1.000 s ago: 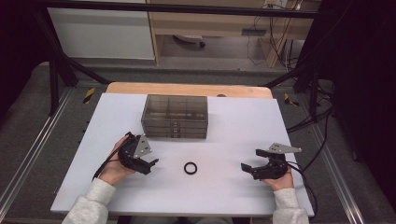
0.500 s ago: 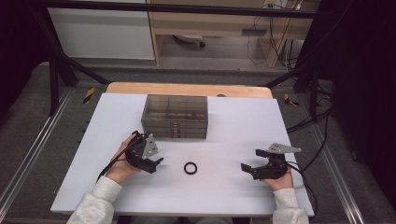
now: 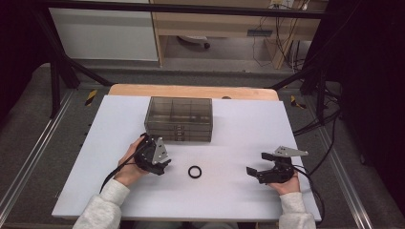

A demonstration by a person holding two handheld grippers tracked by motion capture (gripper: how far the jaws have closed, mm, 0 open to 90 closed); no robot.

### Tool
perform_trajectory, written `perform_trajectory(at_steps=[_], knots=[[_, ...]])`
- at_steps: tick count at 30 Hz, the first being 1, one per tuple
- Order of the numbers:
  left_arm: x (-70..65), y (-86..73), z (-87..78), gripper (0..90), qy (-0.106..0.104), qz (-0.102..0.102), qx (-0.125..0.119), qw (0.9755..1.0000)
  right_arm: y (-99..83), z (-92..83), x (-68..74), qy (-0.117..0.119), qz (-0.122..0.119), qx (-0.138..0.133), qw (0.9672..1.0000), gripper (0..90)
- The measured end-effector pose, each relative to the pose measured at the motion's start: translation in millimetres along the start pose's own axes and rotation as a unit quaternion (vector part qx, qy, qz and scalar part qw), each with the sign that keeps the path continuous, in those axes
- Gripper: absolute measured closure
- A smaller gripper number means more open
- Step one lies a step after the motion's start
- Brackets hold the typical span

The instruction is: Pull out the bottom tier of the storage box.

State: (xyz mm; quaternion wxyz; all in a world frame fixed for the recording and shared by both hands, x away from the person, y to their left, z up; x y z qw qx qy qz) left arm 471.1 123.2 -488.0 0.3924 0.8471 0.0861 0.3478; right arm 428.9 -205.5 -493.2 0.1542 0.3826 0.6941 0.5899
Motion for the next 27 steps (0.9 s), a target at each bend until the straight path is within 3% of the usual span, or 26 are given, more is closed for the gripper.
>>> perform_trajectory(at_steps=[13,19,27], knots=[[-0.4,-2.1,12.8,14.9,0.017,0.041,0.007,0.9990,-0.3,0.1,-0.1,0.001,0.000,0.001,1.0000,0.4],[-0.8,-0.6,17.3,19.2,0.026,0.067,0.005,0.9974,0.0,-0.2,-0.2,0.001,0.000,0.001,1.0000,0.4],[-2.0,0.6,23.4,22.5,0.035,0.086,-0.002,0.9957,0.3,-0.3,-0.1,0.001,0.000,0.000,1.0000,0.4]])
Point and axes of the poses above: each handheld gripper's, and its own axes: z roughly forward along the jaws, y roughly out of its top, x roughly to its left, the point moved 10 cm from there along z, roughly forward along the jaws, and after that the axes turned 15 degrees about -x, right-handed, at the moved point
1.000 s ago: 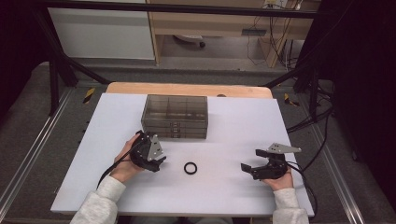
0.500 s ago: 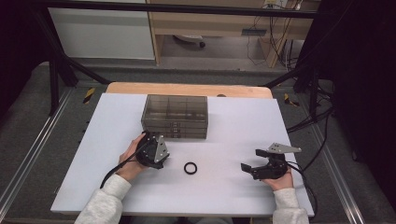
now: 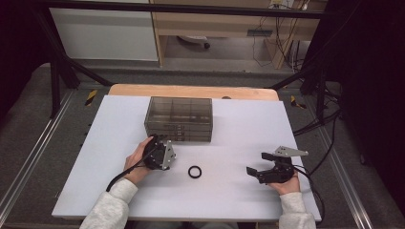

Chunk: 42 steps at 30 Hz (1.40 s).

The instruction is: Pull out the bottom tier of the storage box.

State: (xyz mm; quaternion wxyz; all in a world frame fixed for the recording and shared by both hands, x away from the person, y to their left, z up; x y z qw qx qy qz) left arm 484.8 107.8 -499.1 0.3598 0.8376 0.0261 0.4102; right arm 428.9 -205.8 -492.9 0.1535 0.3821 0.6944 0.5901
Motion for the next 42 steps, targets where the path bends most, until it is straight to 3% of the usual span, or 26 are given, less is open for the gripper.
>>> perform_trajectory(at_steps=[10,24,34,42], knots=[[-4.0,0.2,7.6,28.2,0.008,0.049,0.004,0.9987,-0.1,-0.1,0.0,0.001,0.000,0.001,1.0000,0.4],[-6.7,0.8,15.8,35.4,0.018,0.084,0.002,0.9963,0.6,-0.2,-0.1,0.000,0.001,-0.002,1.0000,0.4],[-8.7,1.5,18.7,38.7,0.028,0.091,-0.009,0.9954,0.6,-0.1,0.3,0.001,0.003,-0.002,1.0000,0.4],[-9.8,0.1,20.3,45.8,0.044,0.124,-0.003,0.9912,0.6,-0.1,0.2,0.001,0.003,-0.002,1.0000,0.4]])
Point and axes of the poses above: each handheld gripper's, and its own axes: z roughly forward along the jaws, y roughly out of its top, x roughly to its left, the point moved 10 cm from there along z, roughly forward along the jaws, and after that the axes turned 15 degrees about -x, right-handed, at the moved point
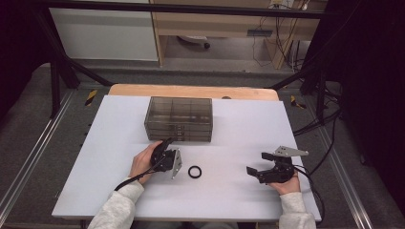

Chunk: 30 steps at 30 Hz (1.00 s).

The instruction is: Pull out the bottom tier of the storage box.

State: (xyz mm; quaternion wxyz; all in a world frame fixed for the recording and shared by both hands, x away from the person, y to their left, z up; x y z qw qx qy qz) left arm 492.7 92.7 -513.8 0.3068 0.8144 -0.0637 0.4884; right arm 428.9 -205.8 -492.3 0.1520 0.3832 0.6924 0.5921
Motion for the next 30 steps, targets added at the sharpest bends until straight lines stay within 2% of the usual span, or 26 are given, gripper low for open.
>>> perform_trajectory(at_steps=[4,18,30], knots=[[0.4,0.2,1.1,48.2,0.005,0.018,0.004,0.9998,0.1,0.0,0.1,0.000,0.000,-0.001,1.0000,0.4],[1.0,-0.7,9.6,56.6,0.029,0.057,0.006,0.9980,0.0,0.1,0.1,0.000,0.001,0.000,1.0000,0.4],[-0.3,-6.2,17.6,63.5,0.038,0.067,0.011,0.9970,0.2,0.0,0.1,0.001,0.001,-0.001,1.0000,0.4]])
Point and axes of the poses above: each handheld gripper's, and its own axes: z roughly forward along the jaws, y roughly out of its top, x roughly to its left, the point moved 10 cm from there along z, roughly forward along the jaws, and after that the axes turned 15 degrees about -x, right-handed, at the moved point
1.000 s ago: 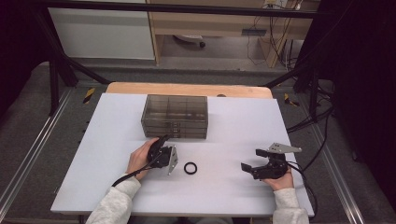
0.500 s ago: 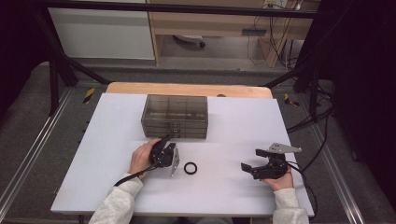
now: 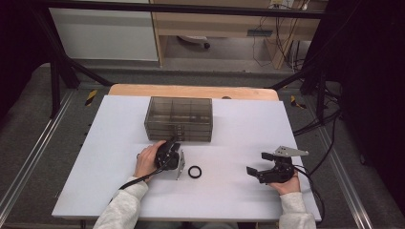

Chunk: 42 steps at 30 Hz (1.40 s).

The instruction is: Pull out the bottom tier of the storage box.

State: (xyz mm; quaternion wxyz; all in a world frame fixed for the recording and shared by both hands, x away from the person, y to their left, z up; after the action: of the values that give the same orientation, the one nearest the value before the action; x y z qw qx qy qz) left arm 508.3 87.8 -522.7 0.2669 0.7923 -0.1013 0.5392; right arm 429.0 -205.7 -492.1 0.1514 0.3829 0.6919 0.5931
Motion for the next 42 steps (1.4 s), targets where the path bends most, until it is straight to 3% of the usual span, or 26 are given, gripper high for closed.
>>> perform_trajectory(at_steps=[11,26,42], knots=[[-2.0,-1.2,2.2,71.1,0.007,0.003,-0.010,0.9999,0.1,0.0,0.1,0.000,0.000,0.000,1.0000,0.4],[-2.5,-1.5,2.6,77.6,0.036,0.058,-0.001,0.9976,-0.6,0.2,0.2,0.000,0.000,0.002,1.0000,0.4],[-3.1,-1.3,2.9,79.3,0.042,0.073,-0.002,0.9964,-0.2,0.1,0.0,0.001,0.000,0.001,1.0000,0.4]])
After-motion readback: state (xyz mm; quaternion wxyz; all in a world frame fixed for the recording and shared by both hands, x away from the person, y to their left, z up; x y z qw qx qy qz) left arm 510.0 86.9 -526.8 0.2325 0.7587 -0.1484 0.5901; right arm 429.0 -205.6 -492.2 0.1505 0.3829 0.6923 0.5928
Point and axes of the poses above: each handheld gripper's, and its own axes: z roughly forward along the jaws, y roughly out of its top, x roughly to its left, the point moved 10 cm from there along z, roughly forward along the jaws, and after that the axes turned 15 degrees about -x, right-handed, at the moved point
